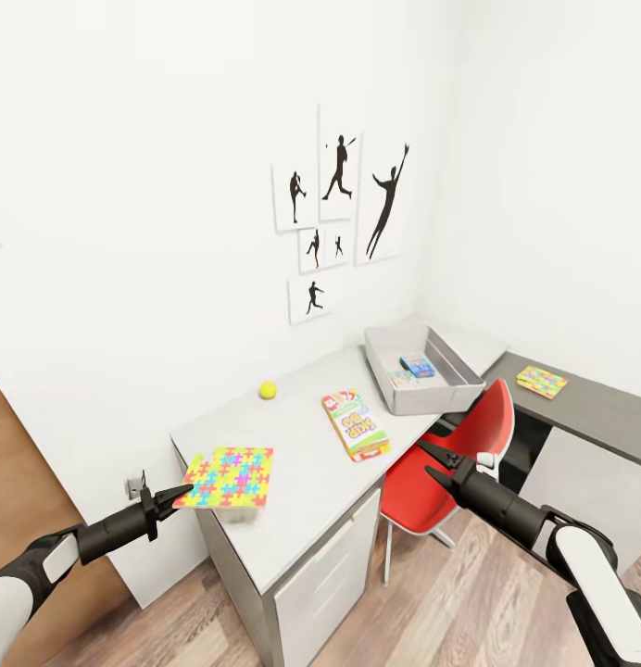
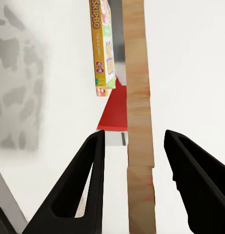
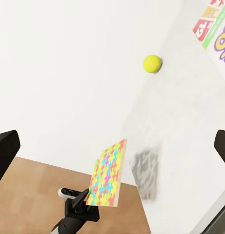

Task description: Put all the toys in the child's room - the three board games (two on the bed and one on the table), the two jigsaw puzzles on the table, and the tennis ball on the table - inside the toy box on the table in the child's room.

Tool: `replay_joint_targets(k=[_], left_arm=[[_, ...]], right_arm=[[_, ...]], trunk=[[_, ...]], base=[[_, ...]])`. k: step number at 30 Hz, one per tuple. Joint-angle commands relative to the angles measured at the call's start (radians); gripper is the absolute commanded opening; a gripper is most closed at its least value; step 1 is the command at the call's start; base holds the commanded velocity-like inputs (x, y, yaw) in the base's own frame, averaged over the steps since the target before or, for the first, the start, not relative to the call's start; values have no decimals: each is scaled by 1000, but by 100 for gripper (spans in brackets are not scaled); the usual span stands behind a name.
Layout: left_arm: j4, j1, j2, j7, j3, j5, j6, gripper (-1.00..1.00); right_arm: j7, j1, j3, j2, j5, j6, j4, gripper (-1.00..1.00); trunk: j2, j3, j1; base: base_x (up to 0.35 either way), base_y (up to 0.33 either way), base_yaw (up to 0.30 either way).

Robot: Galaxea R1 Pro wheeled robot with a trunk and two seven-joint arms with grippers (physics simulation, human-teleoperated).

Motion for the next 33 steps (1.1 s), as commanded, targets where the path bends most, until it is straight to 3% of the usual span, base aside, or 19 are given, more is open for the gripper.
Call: replay_joint_targets(k=[1,14,17,25,33], left_arm=[[0,-1,0,0,2,-2,6,-100],[0,-1,-2,-6,2,-1,1,-100],[0,-1,0,-8,2,-2,2,-100],[-1,-1,0,-13,2,0,3,-100],[-1,-1,5,-15,2,1,6,-100]], right_arm=[[5,-1,-1,0,4,5,0,100],[5,-1,-3,3,3,5,7,100],[5,-1,-1,14,5,5,9,100],[-3,-1,3,73,17,3,26,100],[-4,-1,-2,80,17,3,29,100]], trunk=[[6,2,-4],[97,43,-54],[118,52,-65],[174,77,-96],[230,102,-126]], base=[[0,0,0],[0,0,0],[0,0,0],[0,0,0],[0,0,0]])
